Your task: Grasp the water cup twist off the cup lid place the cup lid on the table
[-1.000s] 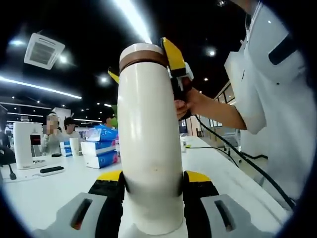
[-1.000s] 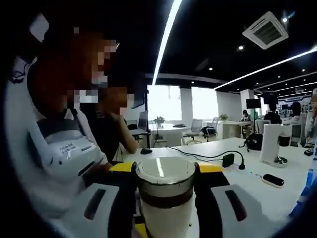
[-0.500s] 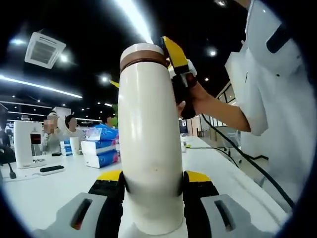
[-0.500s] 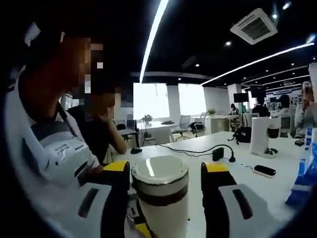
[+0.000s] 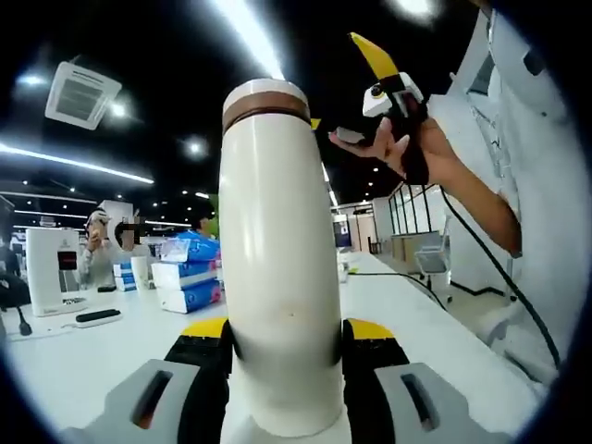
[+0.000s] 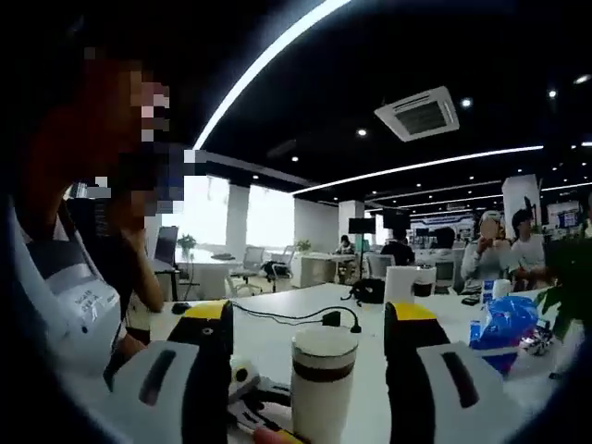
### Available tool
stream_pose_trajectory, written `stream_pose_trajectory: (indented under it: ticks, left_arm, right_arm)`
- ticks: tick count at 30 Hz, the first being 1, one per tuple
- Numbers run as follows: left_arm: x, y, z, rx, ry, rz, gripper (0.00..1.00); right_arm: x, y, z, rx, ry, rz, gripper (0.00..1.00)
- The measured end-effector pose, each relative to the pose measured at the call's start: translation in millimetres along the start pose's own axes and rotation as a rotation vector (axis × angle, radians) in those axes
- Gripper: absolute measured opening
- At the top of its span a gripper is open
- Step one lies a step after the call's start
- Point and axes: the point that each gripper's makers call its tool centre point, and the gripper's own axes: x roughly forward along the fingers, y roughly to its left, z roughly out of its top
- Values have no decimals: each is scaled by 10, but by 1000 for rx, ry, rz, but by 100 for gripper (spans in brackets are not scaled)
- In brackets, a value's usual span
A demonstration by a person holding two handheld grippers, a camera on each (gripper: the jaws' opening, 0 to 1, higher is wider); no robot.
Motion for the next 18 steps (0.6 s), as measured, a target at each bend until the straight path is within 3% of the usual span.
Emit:
stream_pose_trajectory:
  ticks: [5, 12, 18]
  left_arm:
    - [1, -1, -3, 4, 2, 0, 48]
    - [2, 4, -3, 5, 4, 1, 48]
    - [1, 11, -5, 8, 6, 1, 48]
  right_arm:
    - [-39, 20, -196, -17, 45, -117, 67]
    - [41, 13, -379, -2, 85, -144, 68]
    - [337, -101, -369, -18, 84, -129, 68]
